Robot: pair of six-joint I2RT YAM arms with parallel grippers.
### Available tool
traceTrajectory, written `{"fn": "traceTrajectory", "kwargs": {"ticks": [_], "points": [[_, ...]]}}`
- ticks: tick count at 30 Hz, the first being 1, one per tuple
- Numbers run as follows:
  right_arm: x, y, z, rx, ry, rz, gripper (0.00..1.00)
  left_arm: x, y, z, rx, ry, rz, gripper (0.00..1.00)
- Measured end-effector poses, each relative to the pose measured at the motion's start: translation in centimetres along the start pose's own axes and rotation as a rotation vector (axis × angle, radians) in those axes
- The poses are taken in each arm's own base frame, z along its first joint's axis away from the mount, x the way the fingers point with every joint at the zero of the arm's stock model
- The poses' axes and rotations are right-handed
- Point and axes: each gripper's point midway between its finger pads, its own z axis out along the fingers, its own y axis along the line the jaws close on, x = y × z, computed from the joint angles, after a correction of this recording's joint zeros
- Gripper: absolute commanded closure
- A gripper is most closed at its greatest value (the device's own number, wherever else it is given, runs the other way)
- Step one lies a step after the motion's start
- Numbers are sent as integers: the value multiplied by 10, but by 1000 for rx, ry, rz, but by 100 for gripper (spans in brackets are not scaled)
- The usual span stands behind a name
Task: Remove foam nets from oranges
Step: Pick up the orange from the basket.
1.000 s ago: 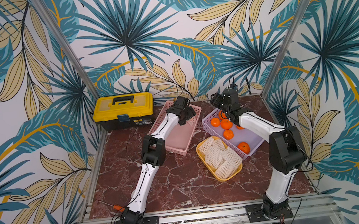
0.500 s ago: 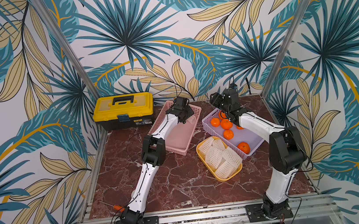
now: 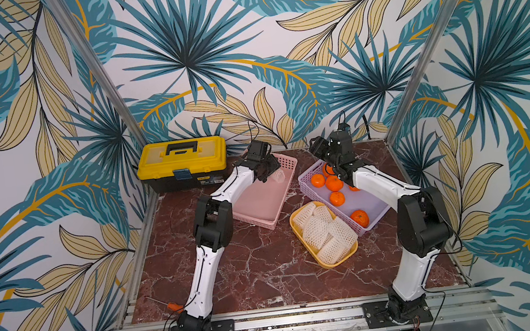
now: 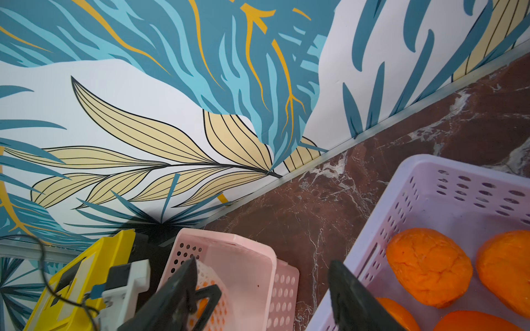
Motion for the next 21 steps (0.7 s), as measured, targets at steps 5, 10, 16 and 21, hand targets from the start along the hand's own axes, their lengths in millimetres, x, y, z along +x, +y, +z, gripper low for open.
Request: {"fn": "traceTrajectory", "kwargs": {"ticks": [5, 10, 16, 21], "points": [[2, 1, 1, -20, -4, -6, 27, 14, -26, -64, 95, 39, -54, 44], [5, 5, 1, -51, 6, -22, 26, 56, -31, -118, 126, 81, -67, 44], [2, 12, -7, -92, -9, -40, 26, 133, -11, -166, 140, 171, -101, 44], [-1, 19, -10, -112, -22, -49, 26, 204, 29, -183, 107, 280, -161, 43]]}}
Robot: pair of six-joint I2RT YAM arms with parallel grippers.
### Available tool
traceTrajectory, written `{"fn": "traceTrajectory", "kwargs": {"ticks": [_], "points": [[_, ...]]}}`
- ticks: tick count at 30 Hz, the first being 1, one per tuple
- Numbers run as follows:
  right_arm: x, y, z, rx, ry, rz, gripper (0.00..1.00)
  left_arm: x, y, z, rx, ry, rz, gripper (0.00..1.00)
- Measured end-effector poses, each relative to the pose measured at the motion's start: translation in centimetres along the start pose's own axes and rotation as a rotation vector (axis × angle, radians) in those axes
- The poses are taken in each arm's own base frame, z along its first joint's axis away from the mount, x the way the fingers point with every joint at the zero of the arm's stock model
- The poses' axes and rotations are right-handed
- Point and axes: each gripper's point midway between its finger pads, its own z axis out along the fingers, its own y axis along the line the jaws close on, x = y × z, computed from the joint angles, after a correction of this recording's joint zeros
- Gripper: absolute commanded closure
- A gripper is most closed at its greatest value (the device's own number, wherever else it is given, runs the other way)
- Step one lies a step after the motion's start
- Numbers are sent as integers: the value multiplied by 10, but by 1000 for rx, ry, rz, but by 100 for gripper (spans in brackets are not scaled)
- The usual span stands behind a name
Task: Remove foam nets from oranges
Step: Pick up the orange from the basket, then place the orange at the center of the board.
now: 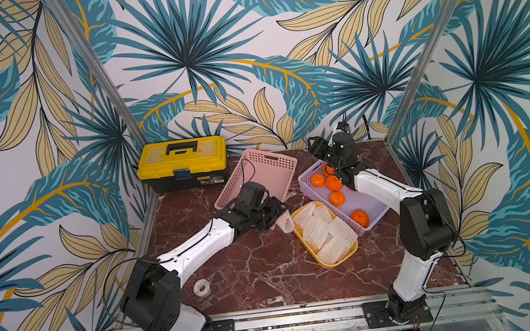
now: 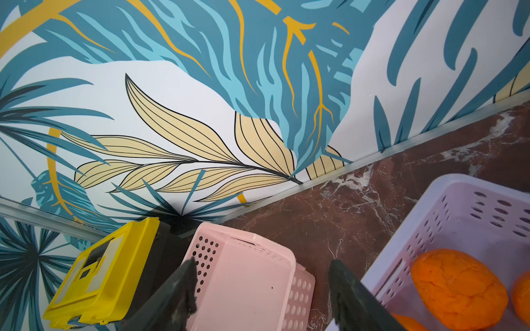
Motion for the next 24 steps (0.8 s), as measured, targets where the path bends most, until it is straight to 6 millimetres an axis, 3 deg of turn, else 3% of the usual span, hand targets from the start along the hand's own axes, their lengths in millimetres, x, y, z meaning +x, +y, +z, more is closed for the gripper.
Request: {"fn": "traceTrajectory", "kwargs": {"ticks": [5, 15, 20, 24], "points": [[8, 12, 0, -37, 20, -35, 25, 46, 42, -8, -38, 68, -65, 40], [30, 41, -11, -105, 49, -102, 25, 69, 93, -31, -47, 37, -187, 37], [68, 67, -63, -169, 95, -153, 25, 72, 120, -34, -75, 8, -265, 36], [99, 97, -134, -286, 148, -164, 26, 71, 131, -33, -83, -12, -308, 35]]}}
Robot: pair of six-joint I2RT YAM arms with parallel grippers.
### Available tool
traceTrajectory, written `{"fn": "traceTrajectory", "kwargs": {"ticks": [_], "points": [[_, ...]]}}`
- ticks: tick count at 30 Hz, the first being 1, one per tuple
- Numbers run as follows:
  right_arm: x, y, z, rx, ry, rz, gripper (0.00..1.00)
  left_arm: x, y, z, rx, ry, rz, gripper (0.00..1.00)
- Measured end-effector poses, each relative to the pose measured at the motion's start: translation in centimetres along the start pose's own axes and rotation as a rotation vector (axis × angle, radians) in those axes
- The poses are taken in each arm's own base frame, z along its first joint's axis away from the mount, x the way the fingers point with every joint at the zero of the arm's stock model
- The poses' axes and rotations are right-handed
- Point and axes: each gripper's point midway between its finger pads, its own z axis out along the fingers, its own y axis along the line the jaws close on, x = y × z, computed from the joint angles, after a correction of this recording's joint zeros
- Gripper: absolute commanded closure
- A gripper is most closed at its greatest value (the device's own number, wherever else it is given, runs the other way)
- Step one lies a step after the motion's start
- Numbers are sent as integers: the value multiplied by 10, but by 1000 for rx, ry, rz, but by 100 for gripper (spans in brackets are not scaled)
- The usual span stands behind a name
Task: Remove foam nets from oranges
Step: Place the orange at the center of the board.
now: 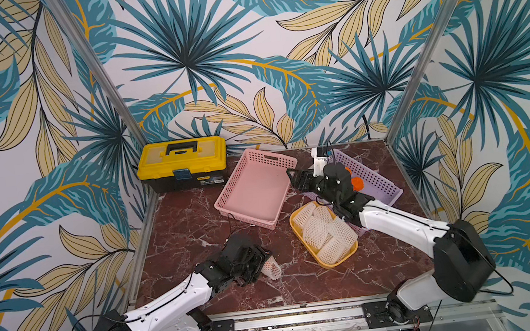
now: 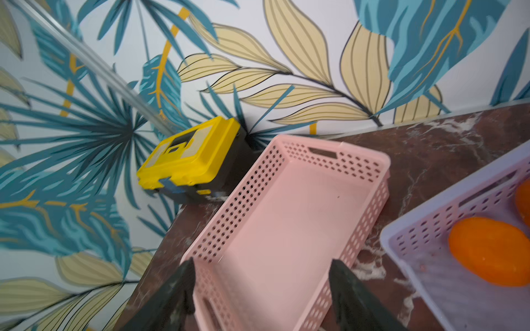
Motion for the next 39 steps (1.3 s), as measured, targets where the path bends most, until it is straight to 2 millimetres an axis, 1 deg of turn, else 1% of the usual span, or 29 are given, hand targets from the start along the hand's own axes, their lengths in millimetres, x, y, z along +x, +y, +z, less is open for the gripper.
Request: {"fn": "traceTrajectory", "kwargs": {"ticks": [3, 4, 5, 7, 11, 13, 16, 19, 21, 24, 27, 31, 34, 39], "points": [[20, 25, -43, -90, 23, 29, 26, -2, -2, 2, 10, -12, -27, 35], [31, 30, -57, -115, 42, 39, 26, -4, -3, 3, 13, -16, -36, 35], [40, 34, -67, -130, 62, 45, 26, -4, -3, 4, 14, -18, -43, 35], [64, 40, -85, -159, 134, 49, 26, -7, -3, 6, 11, -26, -64, 35], [106, 51, -111, -194, 289, 30, 25, -13, 0, 10, -2, -42, -101, 35], [123, 55, -119, -203, 352, 14, 25, -17, 1, 11, -7, -50, -118, 34], [153, 60, -128, -210, 449, -19, 21, -22, 0, 13, -16, -59, -140, 34], [188, 62, -133, -218, 535, -61, 18, -25, -4, 14, -11, -56, -151, 34], [210, 59, -134, -210, 591, -83, 14, -25, -6, 15, -7, -52, -154, 34], [231, 53, -128, -178, 635, -104, 11, -25, -5, 16, -13, -47, -158, 34], [242, 48, -116, -144, 657, -116, 11, -25, -3, 18, -21, -42, -161, 34], [249, 48, -99, -107, 649, -120, 11, -25, -2, 18, -24, -38, -167, 34], [251, 52, -89, -114, 631, -111, 12, -25, -4, 18, -21, -34, -169, 34], [258, 63, -78, -147, 624, -106, 13, -25, -10, 18, -10, -24, -174, 34]]}}
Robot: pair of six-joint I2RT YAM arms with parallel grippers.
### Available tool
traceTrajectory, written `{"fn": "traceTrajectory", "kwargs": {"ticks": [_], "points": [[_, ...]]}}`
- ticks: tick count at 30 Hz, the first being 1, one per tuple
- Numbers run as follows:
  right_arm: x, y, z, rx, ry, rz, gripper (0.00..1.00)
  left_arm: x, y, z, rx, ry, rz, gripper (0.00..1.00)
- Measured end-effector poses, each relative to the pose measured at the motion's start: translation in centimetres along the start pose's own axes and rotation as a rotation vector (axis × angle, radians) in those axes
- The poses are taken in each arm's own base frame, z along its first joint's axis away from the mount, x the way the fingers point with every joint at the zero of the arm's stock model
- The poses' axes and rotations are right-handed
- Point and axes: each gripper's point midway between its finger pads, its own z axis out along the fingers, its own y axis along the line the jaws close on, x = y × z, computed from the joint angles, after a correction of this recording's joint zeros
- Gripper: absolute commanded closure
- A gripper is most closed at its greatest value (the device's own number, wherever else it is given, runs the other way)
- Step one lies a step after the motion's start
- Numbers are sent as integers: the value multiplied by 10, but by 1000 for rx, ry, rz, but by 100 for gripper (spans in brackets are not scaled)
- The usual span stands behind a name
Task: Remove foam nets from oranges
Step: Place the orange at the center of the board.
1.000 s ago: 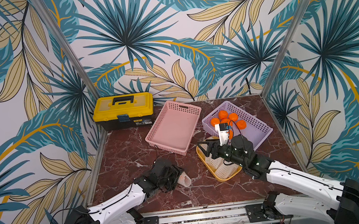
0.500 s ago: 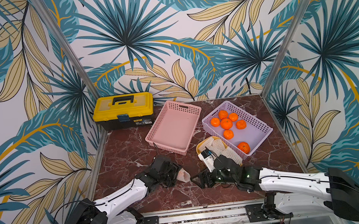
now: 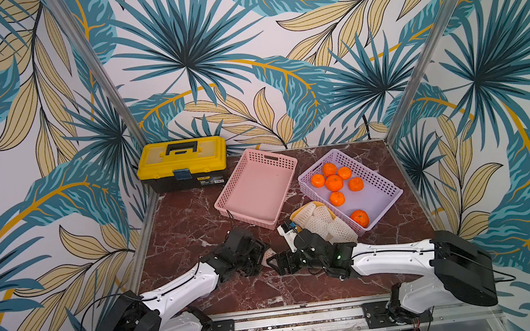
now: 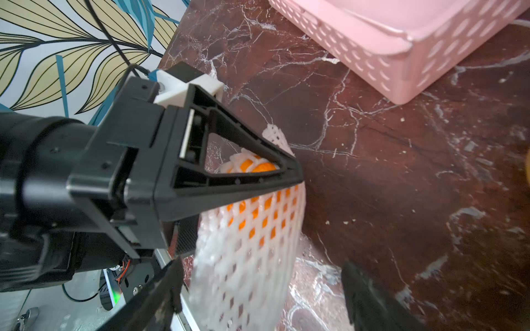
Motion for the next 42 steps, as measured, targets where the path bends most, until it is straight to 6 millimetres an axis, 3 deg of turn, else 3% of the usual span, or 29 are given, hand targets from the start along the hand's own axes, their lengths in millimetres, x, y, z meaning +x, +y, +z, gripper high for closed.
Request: {"fn": "traceTrajectory", "kwargs": {"ticks": [7, 16, 25, 29, 38, 42], "points": [[-3, 4, 6, 1, -14, 3, 19, -1, 2, 2, -12, 11, -8, 34], [-5, -12, 16, 75, -48, 45, 53, 0, 3, 2, -14, 26, -9, 28], [-10, -10, 24, 61, -82, 63, 79, 0, 2, 1, -12, 46, -4, 14], [-8, -10, 30, 51, -78, 88, 84, -2, 1, 0, -9, 53, -4, 1], [-11, -9, 31, 46, -95, 150, 100, 3, -5, -8, 1, 80, 7, 0], [-16, -12, 27, 60, -118, 182, 100, 4, -10, -22, 22, 67, 13, 0]]}}
